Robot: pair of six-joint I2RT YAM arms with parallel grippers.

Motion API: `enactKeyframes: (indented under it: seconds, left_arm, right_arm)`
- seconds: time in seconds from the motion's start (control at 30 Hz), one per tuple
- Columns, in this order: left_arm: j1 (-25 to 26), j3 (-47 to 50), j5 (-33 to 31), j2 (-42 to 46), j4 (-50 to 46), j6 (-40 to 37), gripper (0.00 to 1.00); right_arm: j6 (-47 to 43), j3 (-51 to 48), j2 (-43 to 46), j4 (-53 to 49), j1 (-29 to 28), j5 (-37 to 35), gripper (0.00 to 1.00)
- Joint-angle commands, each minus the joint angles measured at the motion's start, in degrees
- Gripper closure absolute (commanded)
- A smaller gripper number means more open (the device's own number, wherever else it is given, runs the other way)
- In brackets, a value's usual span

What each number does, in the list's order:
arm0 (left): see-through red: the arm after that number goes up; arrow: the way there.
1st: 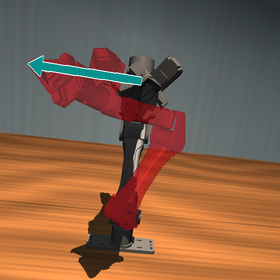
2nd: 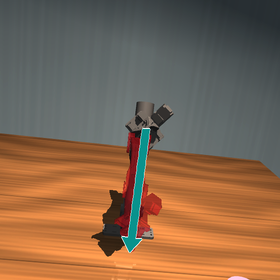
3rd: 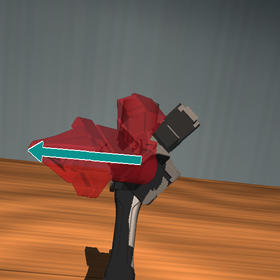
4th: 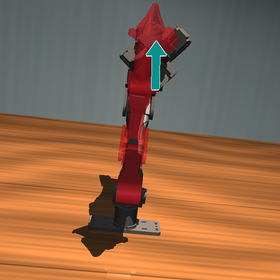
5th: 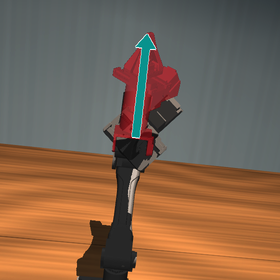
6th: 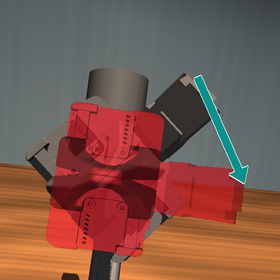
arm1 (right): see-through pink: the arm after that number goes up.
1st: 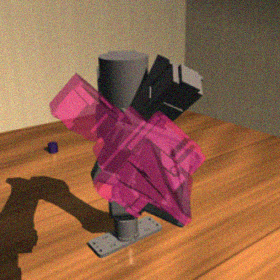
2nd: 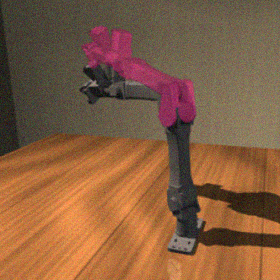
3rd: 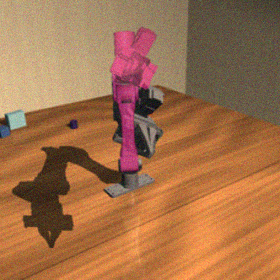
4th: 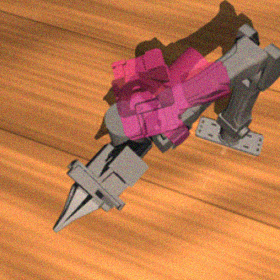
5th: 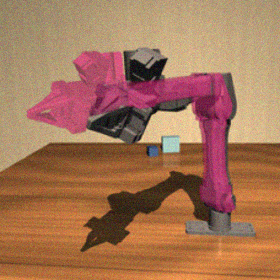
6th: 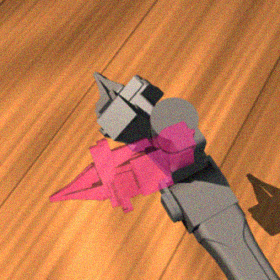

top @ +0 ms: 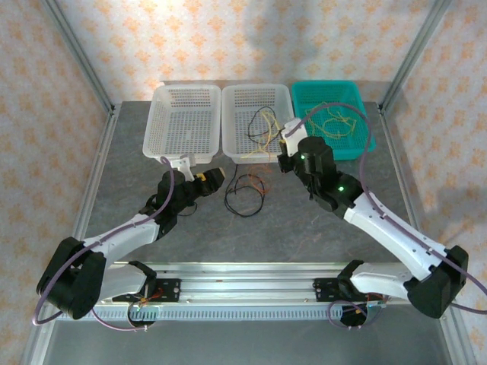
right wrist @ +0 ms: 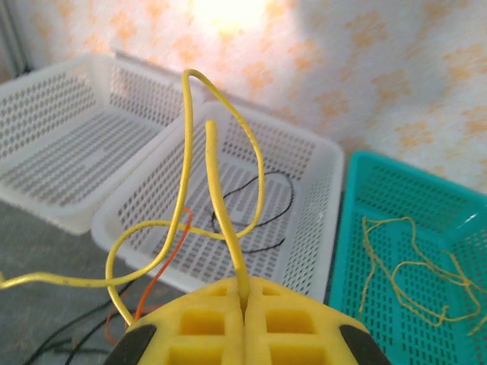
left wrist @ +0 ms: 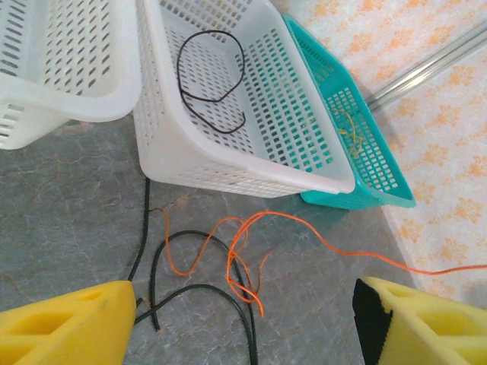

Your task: Untangle the cables

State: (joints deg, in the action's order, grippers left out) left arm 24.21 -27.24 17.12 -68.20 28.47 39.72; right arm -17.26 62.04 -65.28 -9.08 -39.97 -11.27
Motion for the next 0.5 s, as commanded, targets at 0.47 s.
enactKeyframes:
  seconds: [0.47]
  left_arm:
    - [12.2,-10.6,0.9,-10.0,16.6,-17.3,0.10]
  right_arm:
    - [20.7,12.8,-4.3,-3.1,-0.1,-13.0,1.00]
